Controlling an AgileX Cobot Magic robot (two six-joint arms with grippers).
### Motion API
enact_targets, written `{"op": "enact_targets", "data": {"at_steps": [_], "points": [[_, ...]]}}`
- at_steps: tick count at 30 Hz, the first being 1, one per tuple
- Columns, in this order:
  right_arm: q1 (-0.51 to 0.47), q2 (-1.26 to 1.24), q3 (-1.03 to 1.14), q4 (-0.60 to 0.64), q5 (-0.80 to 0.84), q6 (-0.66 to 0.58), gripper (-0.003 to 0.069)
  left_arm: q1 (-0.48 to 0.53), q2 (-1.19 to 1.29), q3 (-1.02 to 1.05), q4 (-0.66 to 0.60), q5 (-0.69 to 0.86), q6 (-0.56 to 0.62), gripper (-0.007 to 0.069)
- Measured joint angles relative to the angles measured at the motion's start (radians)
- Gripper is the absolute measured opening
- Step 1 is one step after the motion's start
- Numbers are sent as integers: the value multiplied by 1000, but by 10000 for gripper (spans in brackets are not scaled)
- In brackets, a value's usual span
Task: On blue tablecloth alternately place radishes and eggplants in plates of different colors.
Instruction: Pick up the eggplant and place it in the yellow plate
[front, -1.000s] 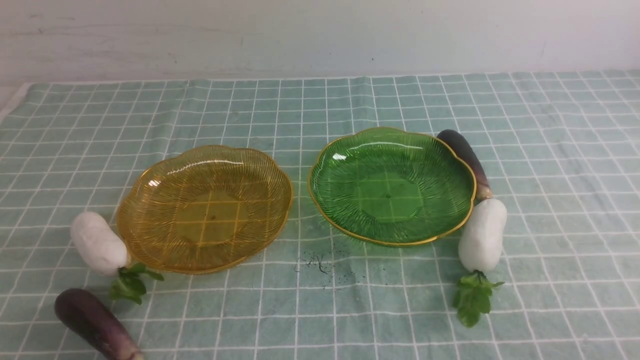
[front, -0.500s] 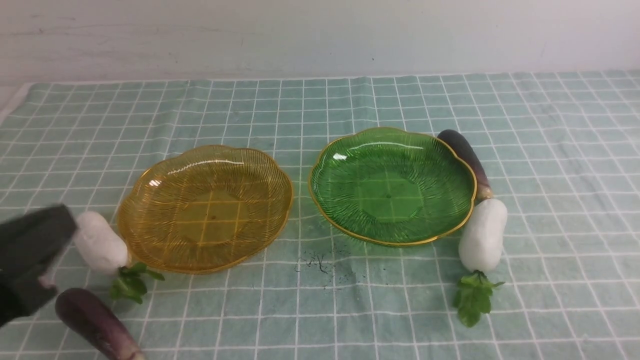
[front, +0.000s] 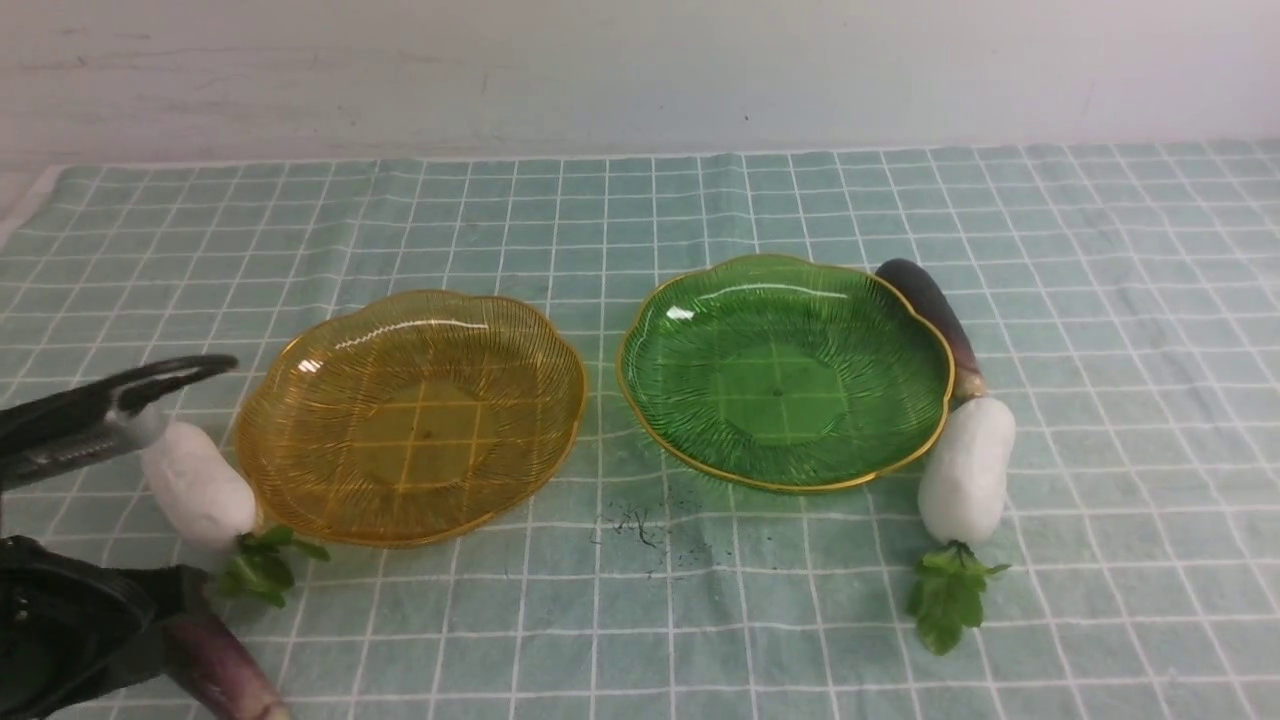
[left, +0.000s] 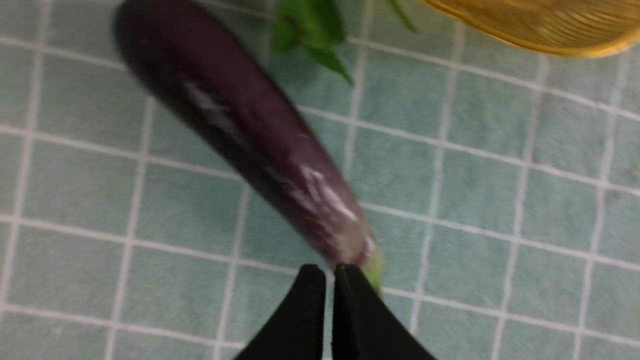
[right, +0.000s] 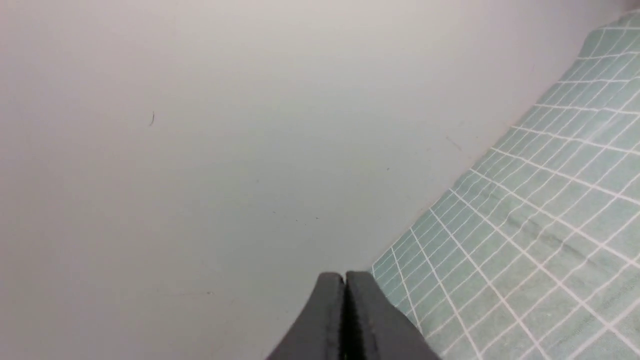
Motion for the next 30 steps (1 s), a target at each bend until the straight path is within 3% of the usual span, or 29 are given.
{"op": "enact_targets", "data": {"at_steps": [3, 8, 11, 14, 16, 22, 25, 30], "points": [[0, 29, -88, -39, 176, -56, -10, 133, 54, -13, -35, 24, 7, 13], [0, 203, -264, -57, 368, -150, -10, 176, 114, -21, -122, 14, 50, 13], [0, 402, -406, -63, 530, -270, -10, 174, 162, -23, -215, -9, 174, 39], [0, 528, -491, -29, 657, -392, -10, 175, 201, -28, -261, -15, 250, 158], [0, 563, -499, 24, 683, -454, -10, 175, 224, -28, -267, -23, 253, 302], [0, 578, -503, 104, 694, -537, -10, 175, 288, -28, -310, -91, 223, 590], [0, 578, -503, 113, 694, -551, -10, 175, 328, -29, -322, -111, 216, 662], [0, 586, -503, 116, 697, -555, -10, 175, 412, -30, -330, -165, 211, 682]]}}
